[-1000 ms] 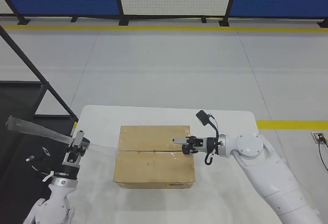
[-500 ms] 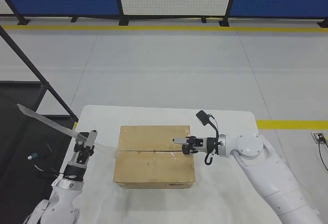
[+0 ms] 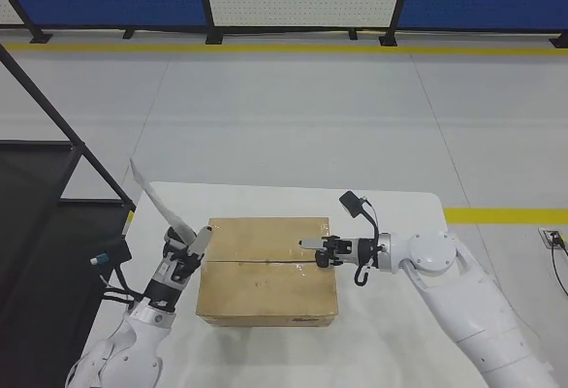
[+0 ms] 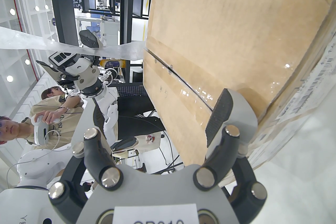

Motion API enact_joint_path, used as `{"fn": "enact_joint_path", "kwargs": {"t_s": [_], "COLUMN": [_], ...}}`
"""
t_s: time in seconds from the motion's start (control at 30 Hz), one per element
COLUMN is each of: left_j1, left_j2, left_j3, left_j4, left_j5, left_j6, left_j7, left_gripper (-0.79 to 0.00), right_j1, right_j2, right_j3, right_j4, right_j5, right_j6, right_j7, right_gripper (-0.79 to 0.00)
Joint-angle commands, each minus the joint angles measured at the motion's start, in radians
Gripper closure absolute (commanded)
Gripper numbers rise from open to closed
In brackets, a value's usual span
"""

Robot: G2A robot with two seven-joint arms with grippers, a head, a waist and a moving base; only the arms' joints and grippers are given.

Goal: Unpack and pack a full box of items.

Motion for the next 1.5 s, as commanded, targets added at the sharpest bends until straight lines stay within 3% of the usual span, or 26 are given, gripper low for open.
{"fn": "enact_joint_path", "kwargs": {"t_s": [0.0, 0.5, 1.47], "left_j1": [-0.012, -0.072, -0.137], "left_j2": [-0.004, -0.03, -0.071], "left_j3": [0.015, 0.097, 0.184], "left_j4": [0.004, 0.056, 0.08], "left_j5": [0.009, 0.05, 0.141], "left_j6": [0.006, 0.025, 0.027], "left_j7": [-0.012, -0.067, -0.147], "left_gripper": [-0.785, -0.785, -0.785], "right_j1": [-0.017, -0.117, -0.164], "right_j2": [0.002, 0.038, 0.055], "right_j3": [0.006, 0.126, 0.161], "right_j4": [-0.017, -0.12, -0.156], "right_j5": [-0.004, 0.014, 0.022], "right_j6": [-0.002, -0.032, -0.038], "right_j7": [-0.026, -0.041, -0.045], "right_gripper": [-0.785, -0.785, -0.785]}}
